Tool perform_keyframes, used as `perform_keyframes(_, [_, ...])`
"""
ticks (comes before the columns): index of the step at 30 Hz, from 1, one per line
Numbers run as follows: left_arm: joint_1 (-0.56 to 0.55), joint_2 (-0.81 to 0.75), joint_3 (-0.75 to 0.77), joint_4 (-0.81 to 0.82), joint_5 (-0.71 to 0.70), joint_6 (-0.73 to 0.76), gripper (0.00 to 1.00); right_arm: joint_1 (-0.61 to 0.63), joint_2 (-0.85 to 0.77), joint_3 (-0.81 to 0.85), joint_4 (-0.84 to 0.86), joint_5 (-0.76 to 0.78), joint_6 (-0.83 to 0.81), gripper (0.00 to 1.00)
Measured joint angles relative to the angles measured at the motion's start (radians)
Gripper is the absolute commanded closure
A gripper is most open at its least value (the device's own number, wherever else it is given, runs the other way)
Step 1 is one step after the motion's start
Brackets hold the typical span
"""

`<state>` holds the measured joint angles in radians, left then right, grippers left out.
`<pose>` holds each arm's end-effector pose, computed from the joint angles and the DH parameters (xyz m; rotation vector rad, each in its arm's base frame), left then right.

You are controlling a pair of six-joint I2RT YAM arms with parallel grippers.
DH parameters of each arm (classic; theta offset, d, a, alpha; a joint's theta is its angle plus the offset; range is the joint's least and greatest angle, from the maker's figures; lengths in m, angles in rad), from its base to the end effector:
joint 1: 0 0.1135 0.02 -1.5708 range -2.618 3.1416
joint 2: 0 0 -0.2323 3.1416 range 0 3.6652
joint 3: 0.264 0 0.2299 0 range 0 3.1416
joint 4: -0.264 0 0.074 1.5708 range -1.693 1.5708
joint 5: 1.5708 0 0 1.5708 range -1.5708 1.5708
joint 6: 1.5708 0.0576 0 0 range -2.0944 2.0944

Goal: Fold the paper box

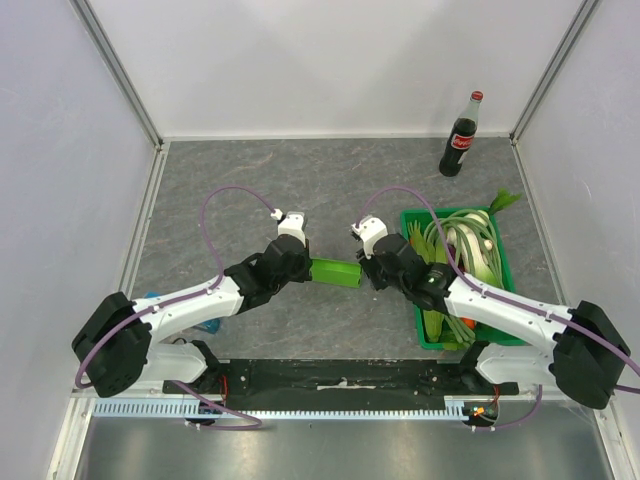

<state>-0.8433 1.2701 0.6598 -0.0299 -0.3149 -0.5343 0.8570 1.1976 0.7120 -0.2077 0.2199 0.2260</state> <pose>0.1933 -0.1903 0.1804 0.1654 2.2018 -0.4326 0.1795 0.1881 0.1961 -0.5906 2.1873 0.3332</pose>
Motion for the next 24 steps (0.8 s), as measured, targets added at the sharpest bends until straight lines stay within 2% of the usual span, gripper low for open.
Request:
perform_keyframes(9, [-0.010,0.000,0.003,-0.011,-0.001,0.001,0.98,0.000,0.021,-0.026,0.114,-0.002,-0.035,0.74])
perform_keyframes(24, [-0.016,0.000,0.005,-0.018,-0.002,0.001,0.98,0.000,0.028,-0.058,0.149,0.045,-0.047,0.74])
